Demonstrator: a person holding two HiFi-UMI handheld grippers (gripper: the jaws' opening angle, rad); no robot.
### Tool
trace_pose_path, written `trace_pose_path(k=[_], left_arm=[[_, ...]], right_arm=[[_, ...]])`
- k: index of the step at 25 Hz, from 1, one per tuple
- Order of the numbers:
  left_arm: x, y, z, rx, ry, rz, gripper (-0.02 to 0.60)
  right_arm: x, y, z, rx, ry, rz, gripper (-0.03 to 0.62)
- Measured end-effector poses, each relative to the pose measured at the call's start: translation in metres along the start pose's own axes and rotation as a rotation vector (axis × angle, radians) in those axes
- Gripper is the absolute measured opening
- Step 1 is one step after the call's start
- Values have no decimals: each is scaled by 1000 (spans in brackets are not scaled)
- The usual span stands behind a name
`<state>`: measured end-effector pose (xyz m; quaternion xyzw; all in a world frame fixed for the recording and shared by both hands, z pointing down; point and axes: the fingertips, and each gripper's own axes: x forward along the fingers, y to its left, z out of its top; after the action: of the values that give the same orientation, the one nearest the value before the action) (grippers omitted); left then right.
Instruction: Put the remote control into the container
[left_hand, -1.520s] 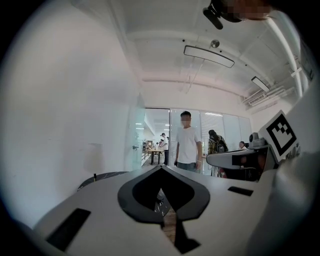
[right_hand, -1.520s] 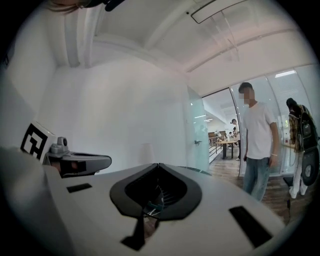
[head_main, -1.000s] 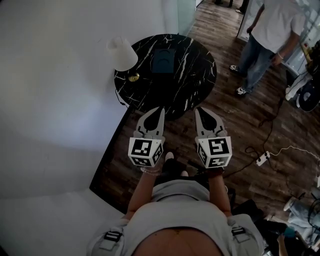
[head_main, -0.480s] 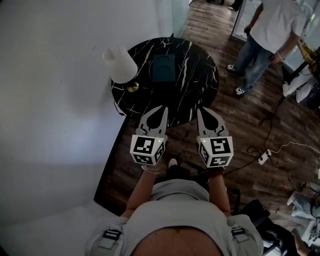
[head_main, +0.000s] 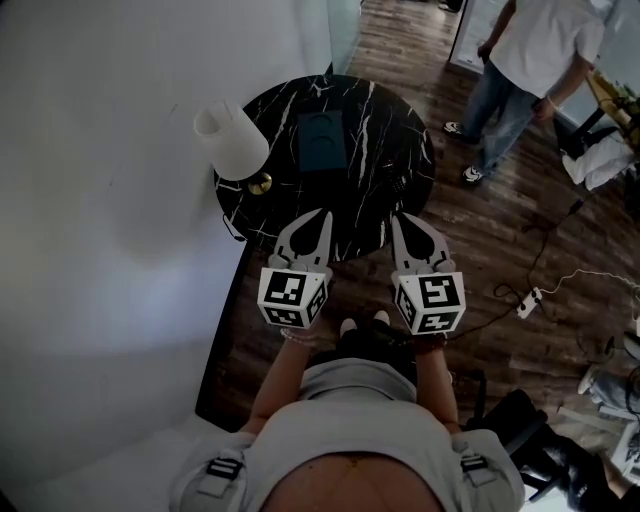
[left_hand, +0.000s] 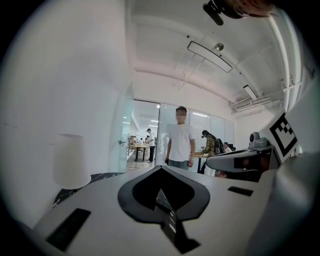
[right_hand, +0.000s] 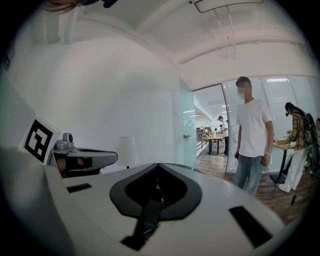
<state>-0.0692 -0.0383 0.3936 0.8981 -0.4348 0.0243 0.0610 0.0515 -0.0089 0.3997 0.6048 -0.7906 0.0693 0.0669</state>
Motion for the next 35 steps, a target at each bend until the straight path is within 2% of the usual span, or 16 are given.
trace_pose_path(k=[15,24,35], left_arm=[[31,16,3,-17,9,34,6],[66,21,-4,-30,31,48,6],[106,43,-19,-44,75,108,6]], right_arm=[[38,-12,6,-5,23,45,11],[66,-39,3,3,46,58,11],[114,-80,-9,-9,89,91,11]])
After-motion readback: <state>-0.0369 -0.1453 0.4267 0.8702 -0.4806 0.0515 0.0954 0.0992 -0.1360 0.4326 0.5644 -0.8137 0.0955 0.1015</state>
